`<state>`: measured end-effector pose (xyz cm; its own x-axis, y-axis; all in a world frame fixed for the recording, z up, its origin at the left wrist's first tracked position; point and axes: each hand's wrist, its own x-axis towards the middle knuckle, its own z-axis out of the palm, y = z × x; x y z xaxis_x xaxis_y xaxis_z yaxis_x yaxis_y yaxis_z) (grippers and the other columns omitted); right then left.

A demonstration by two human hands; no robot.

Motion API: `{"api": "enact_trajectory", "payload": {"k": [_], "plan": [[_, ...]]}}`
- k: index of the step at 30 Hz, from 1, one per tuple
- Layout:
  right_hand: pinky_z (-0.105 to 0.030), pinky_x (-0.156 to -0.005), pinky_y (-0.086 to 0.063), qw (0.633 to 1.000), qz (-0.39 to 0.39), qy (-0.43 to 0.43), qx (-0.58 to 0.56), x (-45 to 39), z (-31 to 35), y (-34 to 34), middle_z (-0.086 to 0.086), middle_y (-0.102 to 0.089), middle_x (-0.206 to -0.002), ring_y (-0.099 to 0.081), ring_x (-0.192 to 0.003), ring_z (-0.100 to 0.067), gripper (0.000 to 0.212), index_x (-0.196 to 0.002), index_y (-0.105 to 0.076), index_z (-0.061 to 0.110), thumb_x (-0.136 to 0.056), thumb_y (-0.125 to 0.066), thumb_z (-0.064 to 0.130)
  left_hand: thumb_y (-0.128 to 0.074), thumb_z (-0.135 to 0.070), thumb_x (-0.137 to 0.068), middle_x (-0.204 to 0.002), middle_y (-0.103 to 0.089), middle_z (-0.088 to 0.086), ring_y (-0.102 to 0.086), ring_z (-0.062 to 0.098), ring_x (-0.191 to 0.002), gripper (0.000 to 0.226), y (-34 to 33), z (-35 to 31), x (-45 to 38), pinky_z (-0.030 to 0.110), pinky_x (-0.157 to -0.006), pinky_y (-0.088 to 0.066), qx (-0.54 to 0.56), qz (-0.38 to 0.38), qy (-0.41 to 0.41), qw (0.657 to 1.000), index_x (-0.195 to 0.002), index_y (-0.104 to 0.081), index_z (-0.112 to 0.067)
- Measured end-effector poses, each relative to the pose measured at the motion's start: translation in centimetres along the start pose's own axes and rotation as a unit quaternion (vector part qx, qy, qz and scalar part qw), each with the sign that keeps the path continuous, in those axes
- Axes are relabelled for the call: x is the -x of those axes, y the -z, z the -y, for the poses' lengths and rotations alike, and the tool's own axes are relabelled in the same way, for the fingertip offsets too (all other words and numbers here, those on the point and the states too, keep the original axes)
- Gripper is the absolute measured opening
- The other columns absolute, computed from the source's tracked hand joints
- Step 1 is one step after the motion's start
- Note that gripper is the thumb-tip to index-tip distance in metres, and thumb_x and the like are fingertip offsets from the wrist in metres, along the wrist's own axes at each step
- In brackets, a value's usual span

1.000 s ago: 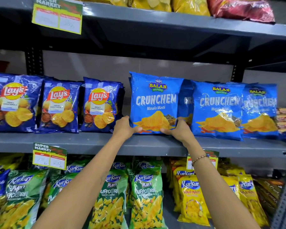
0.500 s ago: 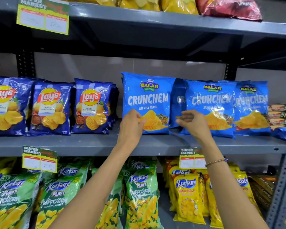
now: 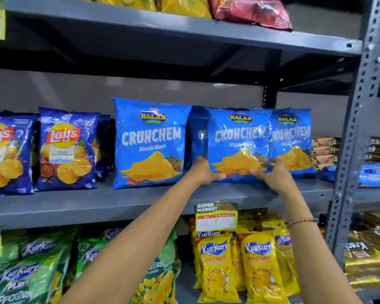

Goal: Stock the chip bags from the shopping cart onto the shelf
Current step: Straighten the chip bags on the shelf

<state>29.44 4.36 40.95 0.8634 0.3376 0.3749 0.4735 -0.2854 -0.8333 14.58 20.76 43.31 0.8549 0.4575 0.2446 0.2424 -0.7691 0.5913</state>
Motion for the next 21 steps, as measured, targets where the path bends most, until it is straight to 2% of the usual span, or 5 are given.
{"api": "enact_trajectory", "payload": {"k": [6, 9, 12, 17, 21], "plan": [[-0.038, -0.095, -0.041, 0.997, 0.063, -0.016, -0.046, -1.7, -0.8, 0.6, -0.017, -0.048, -0.140, -0.047, -0.125, -0.032, 0.087, -0.141, -0.033, 0.001, -0.073, -0.079, 0.028, -0.069, -0.033, -0.082, -0.121, -0.061, 0.017, -0.056, 0.033, -0.113, 0.052, -1.6, 0.6, -0.5, 0.046, -0.095, -0.048, -0.002, -0.054, -0.010, 0.998, -0.121, -0.053, -0.002], [-0.036, -0.096, -0.040, 0.996, 0.058, -0.005, -0.066, -2.0, -1.1, 0.2, -0.017, -0.047, -0.141, -0.047, -0.126, -0.031, 0.090, -0.142, -0.033, 0.000, -0.070, -0.081, 0.027, -0.072, -0.038, -0.079, -0.114, -0.063, 0.018, -0.058, 0.032, -0.104, 0.053, -1.7, 1.0, -0.6, 0.046, -0.088, -0.049, -0.011, -0.091, 0.015, 0.996, -0.113, -0.055, -0.001], [-0.033, -0.093, -0.039, 0.993, 0.073, 0.009, -0.092, -2.1, -1.2, -0.7, -0.015, -0.046, -0.142, -0.047, -0.118, -0.023, 0.091, -0.143, -0.032, 0.004, -0.071, -0.081, 0.027, -0.075, -0.037, -0.076, -0.117, -0.062, 0.014, -0.058, 0.031, -0.107, 0.056, -2.0, 1.5, -0.5, 0.040, -0.085, -0.049, -0.018, -0.128, 0.020, 0.991, -0.114, -0.052, -0.003], [-0.038, -0.102, -0.040, 0.990, 0.103, 0.027, -0.094, -2.7, -0.9, -1.4, -0.012, -0.047, -0.140, -0.046, -0.117, -0.022, 0.090, -0.142, -0.034, 0.007, -0.069, -0.082, 0.027, -0.076, -0.034, -0.075, -0.117, -0.060, 0.017, -0.059, 0.031, -0.106, 0.062, -1.8, 1.9, -0.6, 0.032, -0.070, -0.042, -0.033, -0.156, 0.036, 0.987, -0.117, -0.046, 0.000], [-0.037, -0.102, -0.042, 0.989, 0.115, 0.034, -0.088, -2.9, -1.0, -1.6, -0.012, -0.048, -0.139, -0.047, -0.123, -0.026, 0.091, -0.142, -0.033, 0.006, -0.068, -0.083, 0.027, -0.078, -0.031, -0.074, -0.118, -0.061, 0.017, -0.060, 0.031, -0.106, 0.064, -1.8, 2.0, -0.6, 0.033, -0.074, -0.045, -0.033, -0.160, 0.044, 0.986, -0.119, -0.045, 0.001]]}}
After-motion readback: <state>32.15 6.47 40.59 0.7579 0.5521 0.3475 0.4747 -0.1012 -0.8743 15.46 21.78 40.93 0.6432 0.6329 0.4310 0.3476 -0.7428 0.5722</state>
